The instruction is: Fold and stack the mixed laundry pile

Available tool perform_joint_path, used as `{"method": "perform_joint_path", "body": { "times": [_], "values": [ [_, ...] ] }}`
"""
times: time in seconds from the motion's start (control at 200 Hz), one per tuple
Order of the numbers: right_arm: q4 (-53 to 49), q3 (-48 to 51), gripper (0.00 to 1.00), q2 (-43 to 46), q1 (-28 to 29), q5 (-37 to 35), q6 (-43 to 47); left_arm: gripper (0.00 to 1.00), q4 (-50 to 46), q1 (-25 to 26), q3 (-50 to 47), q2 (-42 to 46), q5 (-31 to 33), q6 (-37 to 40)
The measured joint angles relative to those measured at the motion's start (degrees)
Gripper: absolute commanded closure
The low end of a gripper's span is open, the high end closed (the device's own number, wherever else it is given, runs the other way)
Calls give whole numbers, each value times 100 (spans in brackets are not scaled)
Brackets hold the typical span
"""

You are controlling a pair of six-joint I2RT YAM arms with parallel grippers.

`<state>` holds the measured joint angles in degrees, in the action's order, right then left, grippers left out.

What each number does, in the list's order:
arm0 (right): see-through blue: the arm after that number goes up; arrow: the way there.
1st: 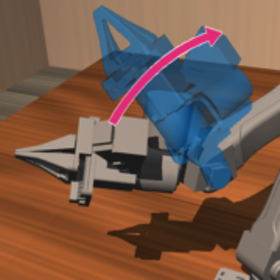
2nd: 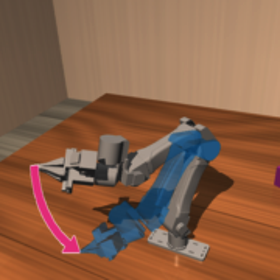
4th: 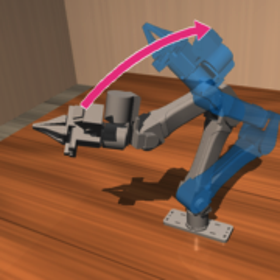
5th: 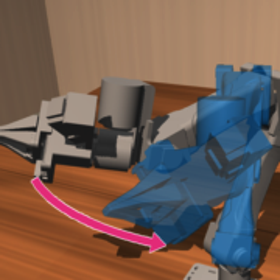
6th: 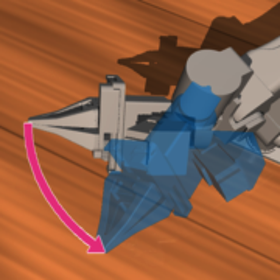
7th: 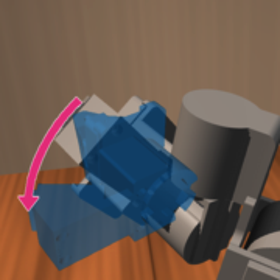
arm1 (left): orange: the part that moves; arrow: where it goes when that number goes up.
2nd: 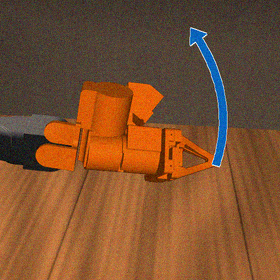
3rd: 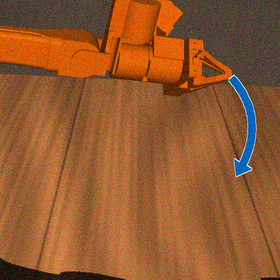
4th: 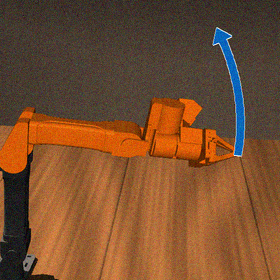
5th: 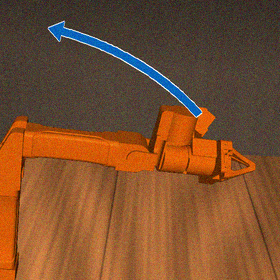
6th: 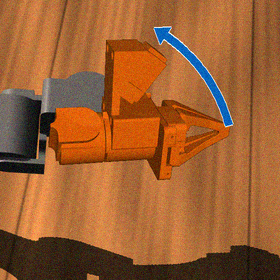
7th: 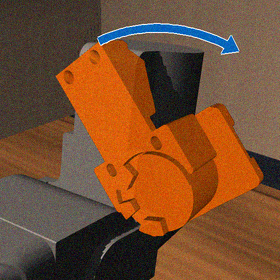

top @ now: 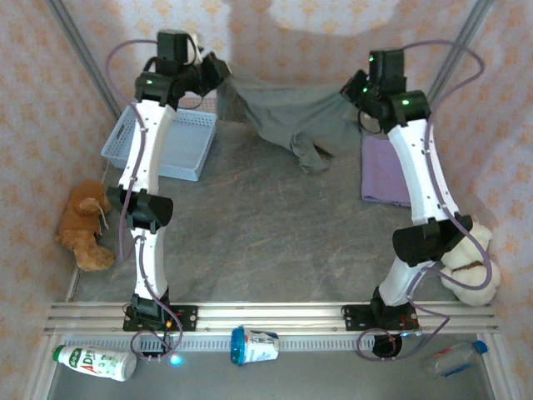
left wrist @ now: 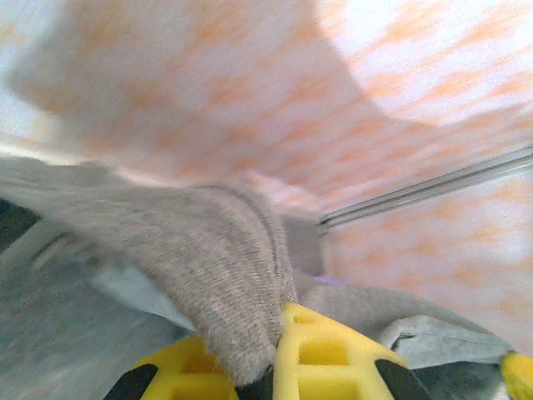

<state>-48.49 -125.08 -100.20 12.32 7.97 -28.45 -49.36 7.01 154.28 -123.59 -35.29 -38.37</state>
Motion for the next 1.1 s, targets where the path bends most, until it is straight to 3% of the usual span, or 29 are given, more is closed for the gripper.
{"method": "perform_joint_path", "body": {
  "times": [0.495,0.831,0.971,1.101],
  "values": [
    [-466,9,100,1287,-26,481,415,100,74,-144,-306,1130,-682,-59],
    [-428,-72,100,3119,-26,411,675,100,636,20,-1088,3016,-1596,-227],
    [-214,-245,100,3285,-26,326,800,100,699,179,-1213,3392,-1681,-181],
    [-7,-68,100,2865,-26,208,833,100,802,179,-1880,3458,-1434,-168]
  ]
}}
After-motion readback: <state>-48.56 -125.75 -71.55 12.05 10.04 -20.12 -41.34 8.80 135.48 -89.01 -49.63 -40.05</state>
